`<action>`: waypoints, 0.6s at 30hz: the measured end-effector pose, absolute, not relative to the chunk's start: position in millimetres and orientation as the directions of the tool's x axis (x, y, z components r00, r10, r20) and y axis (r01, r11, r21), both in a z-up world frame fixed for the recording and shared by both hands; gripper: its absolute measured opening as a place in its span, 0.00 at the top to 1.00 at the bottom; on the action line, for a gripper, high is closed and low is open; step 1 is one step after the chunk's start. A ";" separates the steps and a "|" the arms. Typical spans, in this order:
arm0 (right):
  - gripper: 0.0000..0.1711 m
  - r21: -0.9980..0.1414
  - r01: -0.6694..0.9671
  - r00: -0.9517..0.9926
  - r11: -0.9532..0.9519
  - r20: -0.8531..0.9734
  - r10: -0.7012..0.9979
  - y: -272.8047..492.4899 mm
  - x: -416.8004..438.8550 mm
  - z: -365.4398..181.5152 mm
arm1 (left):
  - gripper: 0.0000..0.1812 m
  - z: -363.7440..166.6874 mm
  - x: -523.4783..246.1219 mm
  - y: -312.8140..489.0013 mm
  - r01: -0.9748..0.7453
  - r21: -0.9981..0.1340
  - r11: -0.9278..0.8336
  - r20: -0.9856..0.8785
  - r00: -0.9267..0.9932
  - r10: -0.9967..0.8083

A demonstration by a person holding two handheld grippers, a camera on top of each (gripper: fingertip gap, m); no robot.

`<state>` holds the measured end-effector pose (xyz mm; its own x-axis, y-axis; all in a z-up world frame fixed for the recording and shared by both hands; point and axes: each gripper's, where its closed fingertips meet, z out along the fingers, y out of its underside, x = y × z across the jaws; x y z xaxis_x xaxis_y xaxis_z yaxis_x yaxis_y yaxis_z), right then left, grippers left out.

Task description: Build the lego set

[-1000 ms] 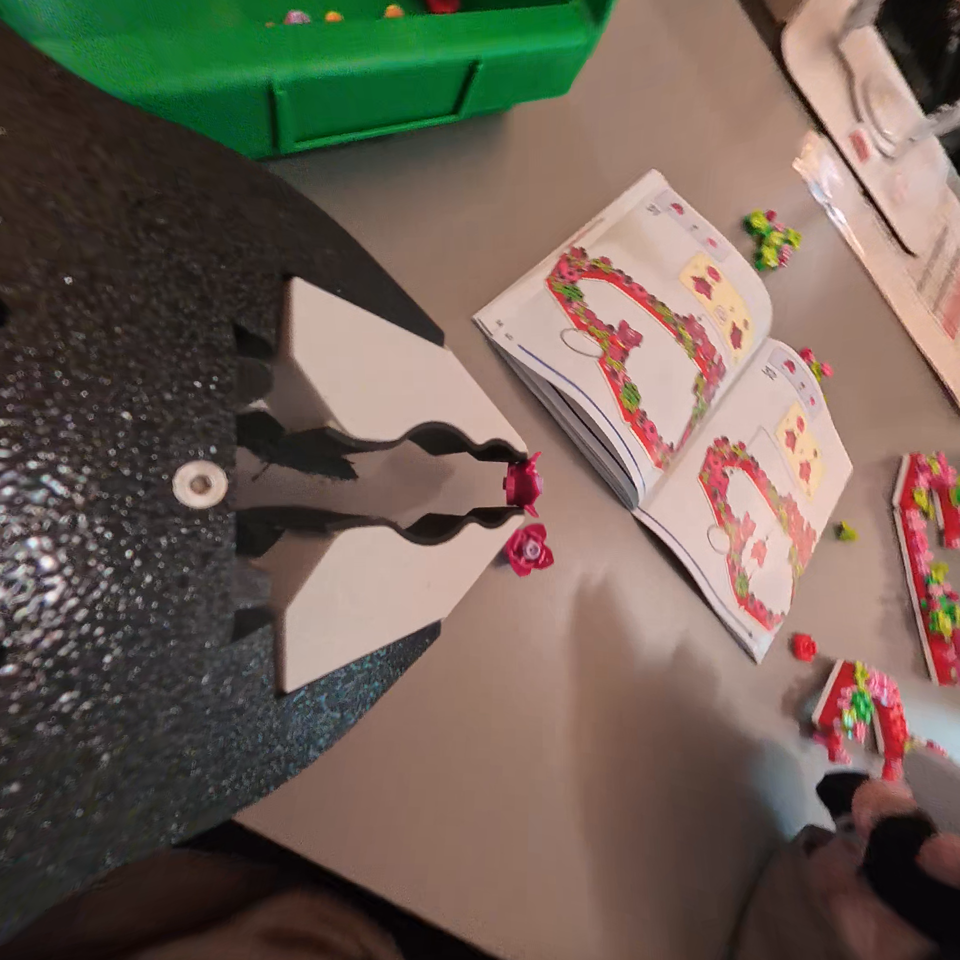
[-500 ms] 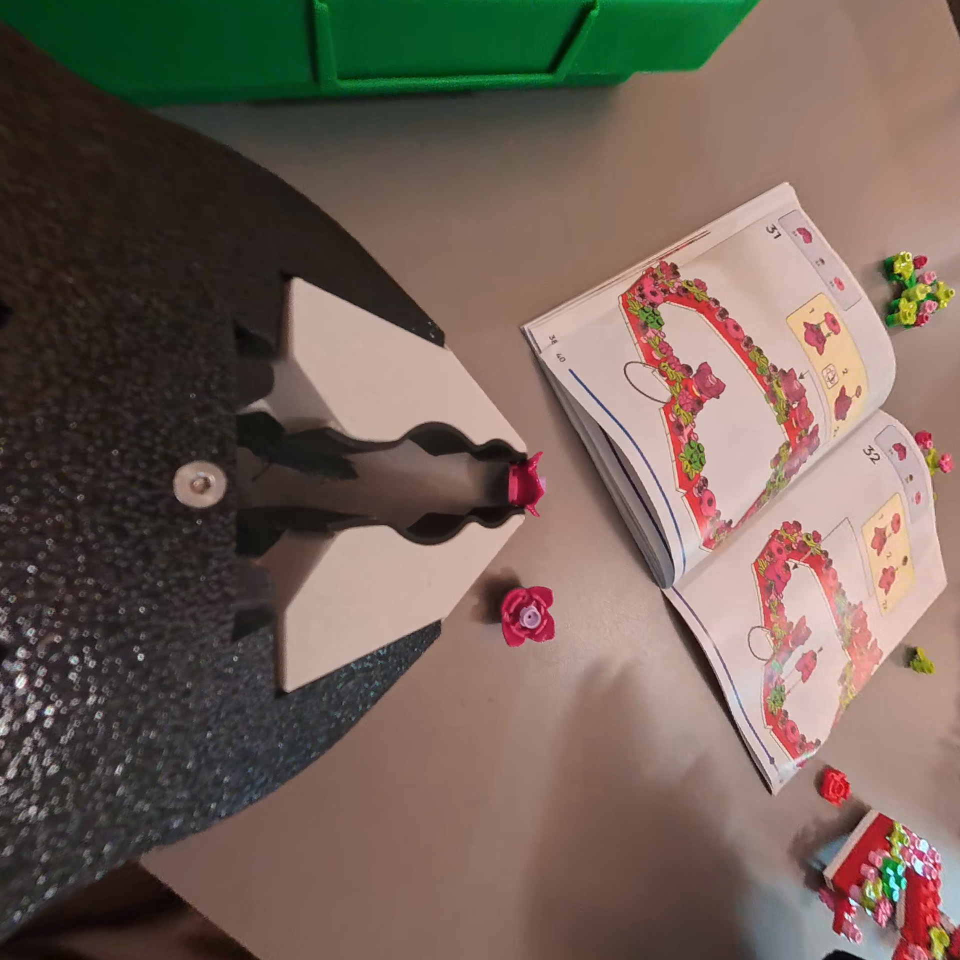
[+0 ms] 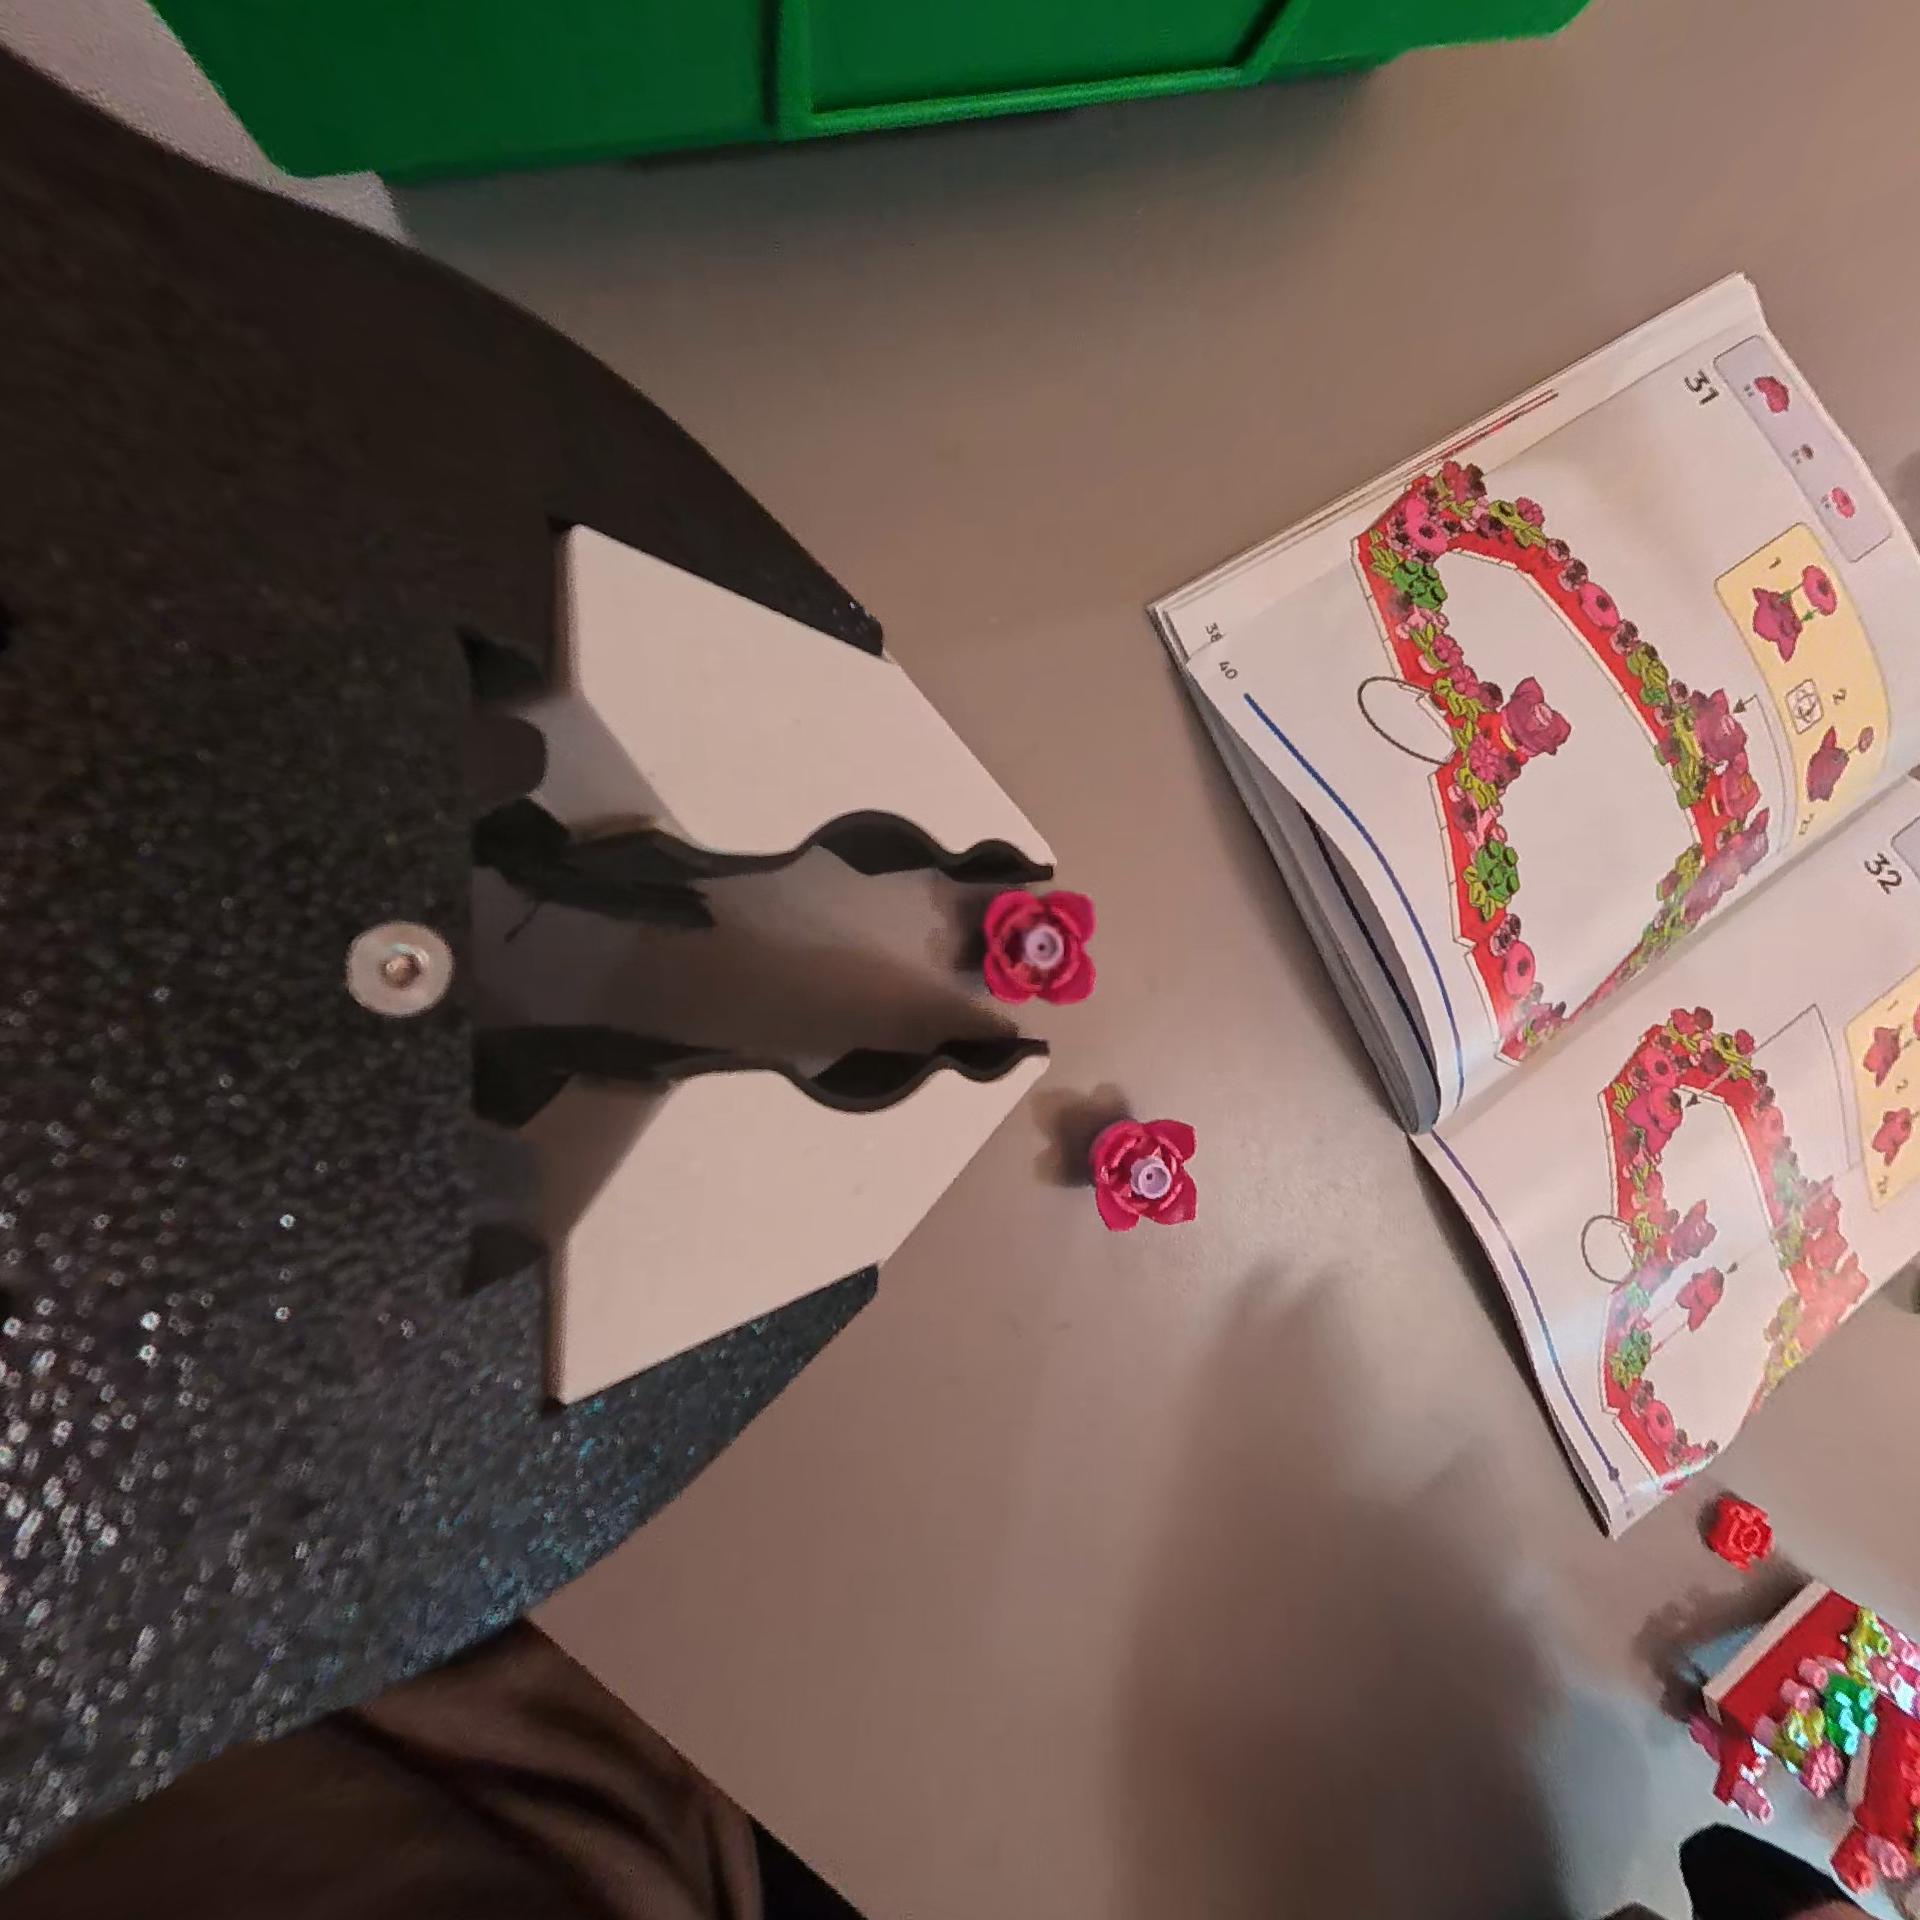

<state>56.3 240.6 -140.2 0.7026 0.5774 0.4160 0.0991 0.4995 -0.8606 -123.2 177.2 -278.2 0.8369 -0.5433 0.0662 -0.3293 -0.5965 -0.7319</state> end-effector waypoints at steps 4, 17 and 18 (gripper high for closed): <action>0.93 -0.845 0.095 0.724 0.526 0.421 0.546 238.5 62.0 -133.9 | 0.81 -277.4 -123.8 173.8 -0.315 -0.739 -0.595 0.090 0.829 -0.552; 0.94 -0.842 0.145 0.763 0.520 0.429 0.483 249.0 71.1 -135.0 | 0.79 -195.4 -122.1 216.1 -0.208 -0.971 -0.113 -0.122 0.850 -0.513; 0.94 -0.838 0.164 0.769 0.521 0.439 0.465 251.9 73.1 -136.0 | 0.79 -186.7 -123.6 224.1 -0.225 -0.973 -0.048 -0.173 0.854 -0.491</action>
<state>73.1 251.9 -136.0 0.7686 0.4652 0.4391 0.1636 0.5206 -0.8380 -123.6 224.1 -186.7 0.8539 -0.4906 -0.1735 -0.2253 -0.0480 -0.9731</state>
